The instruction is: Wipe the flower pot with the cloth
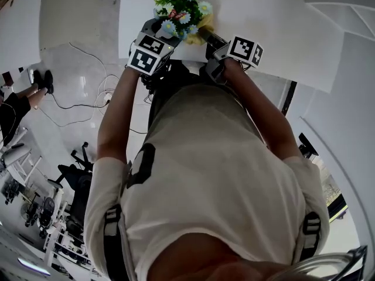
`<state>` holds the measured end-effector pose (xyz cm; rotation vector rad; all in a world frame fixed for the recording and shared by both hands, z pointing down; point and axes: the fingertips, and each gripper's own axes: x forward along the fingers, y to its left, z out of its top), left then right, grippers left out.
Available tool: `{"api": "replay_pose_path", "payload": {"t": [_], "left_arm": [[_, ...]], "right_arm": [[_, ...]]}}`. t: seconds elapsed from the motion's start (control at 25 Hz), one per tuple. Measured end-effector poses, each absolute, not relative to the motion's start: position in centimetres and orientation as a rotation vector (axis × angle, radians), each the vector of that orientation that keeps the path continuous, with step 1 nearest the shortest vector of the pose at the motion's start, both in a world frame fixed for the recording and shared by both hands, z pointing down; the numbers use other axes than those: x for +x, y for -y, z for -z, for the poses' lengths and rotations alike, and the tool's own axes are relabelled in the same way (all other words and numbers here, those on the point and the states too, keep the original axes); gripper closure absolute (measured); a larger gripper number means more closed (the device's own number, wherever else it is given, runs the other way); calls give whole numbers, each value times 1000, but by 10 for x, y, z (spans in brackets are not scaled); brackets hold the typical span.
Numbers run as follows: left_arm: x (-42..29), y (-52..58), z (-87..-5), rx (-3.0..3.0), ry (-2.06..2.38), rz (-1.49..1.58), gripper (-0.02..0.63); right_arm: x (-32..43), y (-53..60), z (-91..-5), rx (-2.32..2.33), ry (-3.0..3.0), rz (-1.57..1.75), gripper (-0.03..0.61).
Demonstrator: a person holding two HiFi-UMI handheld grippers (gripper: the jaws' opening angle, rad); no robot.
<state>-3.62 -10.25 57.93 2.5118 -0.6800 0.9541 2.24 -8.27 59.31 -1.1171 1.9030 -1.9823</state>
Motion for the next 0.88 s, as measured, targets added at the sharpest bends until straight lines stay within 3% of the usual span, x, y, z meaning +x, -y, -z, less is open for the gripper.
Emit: {"api": "replay_pose_path", "payload": {"t": [0.36, 0.64, 0.88], "left_arm": [[-39, 88, -585, 2476, 672, -951, 345], [-63, 122, -579, 2525, 646, -942, 284], [-40, 120, -580, 2554, 590, -931, 279]], "right_arm": [[20, 76, -611, -1120, -1938, 2038, 453], [55, 98, -589, -1165, -1871, 1926, 454], [50, 107, -578, -1107, -1893, 1891, 454]]}}
